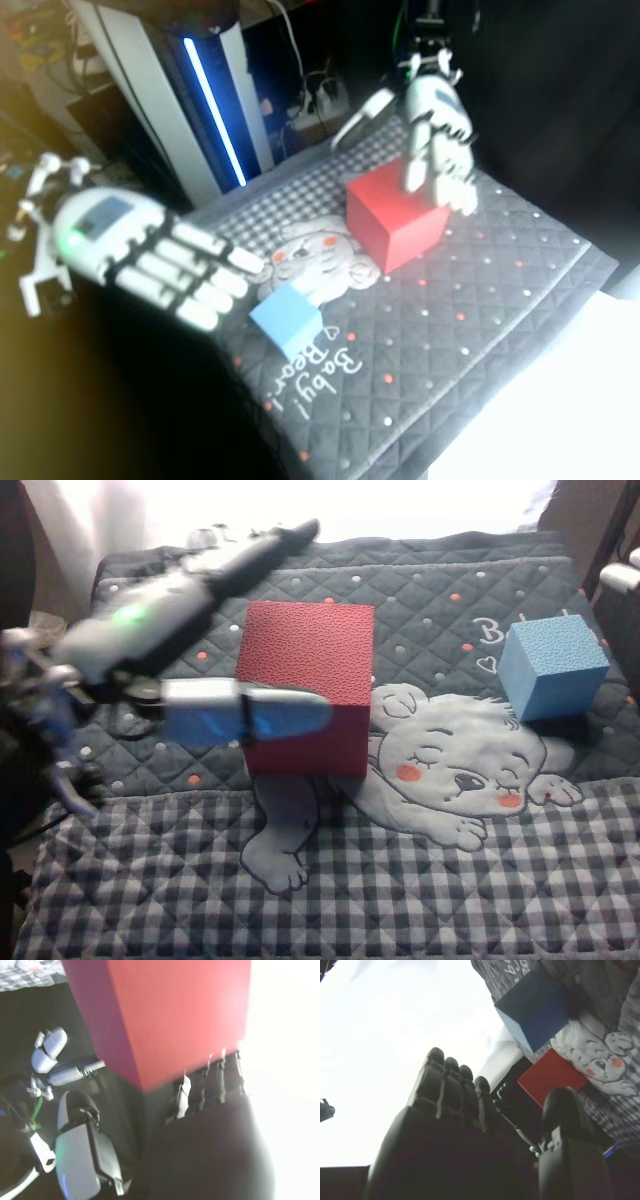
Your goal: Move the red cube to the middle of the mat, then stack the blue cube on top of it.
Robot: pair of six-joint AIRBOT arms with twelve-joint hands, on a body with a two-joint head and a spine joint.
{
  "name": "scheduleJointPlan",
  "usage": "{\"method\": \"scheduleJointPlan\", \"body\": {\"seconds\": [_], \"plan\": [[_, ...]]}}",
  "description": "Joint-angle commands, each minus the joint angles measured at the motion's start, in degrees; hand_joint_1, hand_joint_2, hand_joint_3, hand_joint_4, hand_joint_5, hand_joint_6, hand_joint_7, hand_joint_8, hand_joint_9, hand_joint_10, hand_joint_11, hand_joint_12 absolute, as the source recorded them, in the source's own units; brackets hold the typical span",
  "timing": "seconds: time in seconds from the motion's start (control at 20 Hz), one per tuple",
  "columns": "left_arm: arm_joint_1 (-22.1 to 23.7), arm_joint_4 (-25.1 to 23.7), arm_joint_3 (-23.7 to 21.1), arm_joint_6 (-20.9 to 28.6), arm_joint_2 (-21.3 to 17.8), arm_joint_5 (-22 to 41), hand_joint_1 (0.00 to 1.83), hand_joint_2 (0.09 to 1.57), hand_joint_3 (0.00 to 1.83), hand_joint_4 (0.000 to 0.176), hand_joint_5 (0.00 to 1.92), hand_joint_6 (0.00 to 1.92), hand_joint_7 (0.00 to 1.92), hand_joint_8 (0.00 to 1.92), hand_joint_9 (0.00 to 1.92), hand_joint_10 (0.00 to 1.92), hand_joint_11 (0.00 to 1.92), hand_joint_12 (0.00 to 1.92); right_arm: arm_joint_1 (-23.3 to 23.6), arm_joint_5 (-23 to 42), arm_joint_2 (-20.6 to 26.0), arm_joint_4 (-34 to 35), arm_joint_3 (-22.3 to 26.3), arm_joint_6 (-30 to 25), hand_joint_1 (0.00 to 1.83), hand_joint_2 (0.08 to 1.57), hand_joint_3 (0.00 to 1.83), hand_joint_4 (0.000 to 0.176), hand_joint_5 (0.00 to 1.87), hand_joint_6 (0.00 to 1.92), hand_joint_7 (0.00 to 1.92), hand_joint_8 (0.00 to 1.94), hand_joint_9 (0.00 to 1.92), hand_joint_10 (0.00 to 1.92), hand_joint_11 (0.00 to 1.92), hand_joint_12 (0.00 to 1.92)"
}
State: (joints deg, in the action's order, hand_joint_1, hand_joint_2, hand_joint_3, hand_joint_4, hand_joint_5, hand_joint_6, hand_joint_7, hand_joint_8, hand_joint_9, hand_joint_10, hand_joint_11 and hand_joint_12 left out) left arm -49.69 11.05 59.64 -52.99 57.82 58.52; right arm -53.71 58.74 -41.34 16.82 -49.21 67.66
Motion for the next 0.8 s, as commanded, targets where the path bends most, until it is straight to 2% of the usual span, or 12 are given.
{"method": "scheduleJointPlan", "body": {"seconds": [0.0, 0.1, 0.15, 0.2, 0.25, 0.3, 0.4, 0.55, 0.6, 0.65, 0.7, 0.75], "plan": [[-0.25, -0.11, -0.60, -0.21, -0.85, 11.94, 0.59, 0.92, 0.01, 0.176, 0.00, 0.00, 0.00, 0.00, 0.00, 0.00, 0.00, 0.00, 1.64, 4.24, -0.27, -1.29, -0.52, -0.13, 0.82, 1.17, 0.00, 0.000, 0.00, 0.00, 0.04, 0.01, 0.13, 0.08, 0.00, 0.55], [-2.46, 1.41, -2.03, -0.73, -2.69, 15.64, 0.62, 0.91, 0.00, 0.168, 0.00, 0.00, 0.00, 0.00, 0.00, 0.00, 0.00, 0.00, 5.44, 0.12, -1.49, -2.49, -2.06, -0.14, 0.88, 1.17, 0.00, 0.000, 0.00, 0.00, 0.06, 0.01, 0.14, 0.09, 0.00, 0.81], [-3.86, 2.07, -2.84, -0.87, -3.64, 17.46, 0.70, 0.93, 0.01, 0.101, 0.00, 0.00, 0.00, 0.00, 0.00, 0.00, 0.00, 0.00, 7.65, -2.30, -2.48, -2.92, -3.21, -0.19, 0.87, 1.15, 0.00, 0.000, 0.00, 0.00, 0.07, 0.00, 0.05, 0.41, 0.00, 1.31], [-5.67, 3.05, -3.80, -0.96, -4.63, 19.78, 0.67, 0.92, 0.00, 0.143, 0.00, 0.00, 0.00, 0.00, 0.00, 0.00, 0.00, 0.00, 10.47, -5.25, -3.89, -3.66, -4.79, -0.67, 0.87, 1.15, 0.00, 0.000, 0.00, 0.00, 0.07, 0.00, 0.01, 0.55, 0.00, 1.42], [-6.72, 3.77, -4.35, -0.96, -5.20, 20.80, 0.67, 0.92, 0.00, 0.143, 0.00, 0.00, 0.00, 0.00, 0.00, 0.00, 0.00, 0.00, 12.33, -7.82, -4.99, -3.82, -5.96, -0.82, 0.87, 1.15, 0.00, 0.000, 0.00, 0.00, 0.07, 0.00, 0.01, 0.55, 0.00, 1.42], [-7.74, 4.82, -4.66, -0.96, -5.44, 21.62, 0.70, 0.92, 0.00, 0.169, 0.00, 0.00, 0.00, 0.00, 0.00, 0.00, 0.00, 0.00, 13.98, -10.23, -6.31, -3.82, -7.36, -1.25, 0.89, 1.14, 0.00, 0.000, 0.00, 0.00, 0.07, 0.00, 0.00, 0.55, 0.00, 1.36], [-9.08, 6.47, -4.75, -0.96, -5.42, 23.21, 0.74, 0.90, 0.00, 0.147, 0.00, 0.00, 0.00, 0.00, 0.00, 0.00, 0.00, 0.00, 15.00, -13.05, -8.26, -3.98, -9.94, -3.61, 0.92, 1.14, 0.00, 0.000, 0.00, 0.00, 0.08, 0.00, 0.00, 0.52, 0.00, 1.27], [-10.23, 7.43, -5.08, -0.95, -5.42, 24.84, 0.79, 0.92, 0.00, 0.164, 0.00, 0.00, 0.00, 0.00, 0.00, 0.00, 0.00, 0.00, 15.36, -17.20, -11.51, -3.94, -14.07, -7.86, 0.94, 1.16, 0.00, 0.000, 0.00, 0.00, 0.01, 0.00, 0.00, 0.32, 0.00, 1.09], [-10.40, 7.47, -5.15, -0.95, -5.46, 24.95, 0.79, 0.93, 0.00, 0.152, 0.00, 0.00, 0.00, 0.00, 0.00, 0.00, 0.00, 0.00, 15.47, -18.08, -12.17, -3.89, -14.62, -7.86, 0.92, 1.13, 0.00, 0.000, 0.00, 0.00, 0.04, 0.00, 0.01, 0.24, 0.00, 0.82], [-10.73, 7.67, -5.23, -0.94, -5.51, 25.32, 0.81, 0.93, 0.00, 0.131, 0.00, 0.00, 0.00, 0.00, 0.00, 0.00, 0.00, 0.00, 15.54, -18.90, -12.94, -3.81, -15.21, -7.86, 0.98, 1.15, 0.00, 0.000, 0.09, 0.03, 0.16, 0.03, 0.07, 0.36, 0.00, 1.04], [-10.95, 7.92, -5.29, -0.93, -5.53, 25.64, 0.80, 0.92, 0.00, 0.139, 0.00, 0.00, 0.00, 0.00, 0.00, 0.00, 0.00, 0.00, 15.57, -19.30, -13.30, -3.69, -15.49, -7.86, 1.03, 1.18, 0.00, 0.000, 0.21, 0.17, 0.32, 0.12, 0.09, 0.70, 0.00, 1.33], [-11.07, 8.18, -5.30, -0.93, -5.54, 25.82, 0.78, 0.93, 0.00, 0.108, 0.00, 0.00, 0.00, 0.00, 0.00, 0.00, 0.00, 0.00, 15.71, -19.69, -13.50, -3.77, -15.54, -7.84, 1.22, 1.30, 0.00, 0.000, 0.17, 1.57, 0.52, 1.36, 0.24, 1.68, 0.27, 1.80]]}}
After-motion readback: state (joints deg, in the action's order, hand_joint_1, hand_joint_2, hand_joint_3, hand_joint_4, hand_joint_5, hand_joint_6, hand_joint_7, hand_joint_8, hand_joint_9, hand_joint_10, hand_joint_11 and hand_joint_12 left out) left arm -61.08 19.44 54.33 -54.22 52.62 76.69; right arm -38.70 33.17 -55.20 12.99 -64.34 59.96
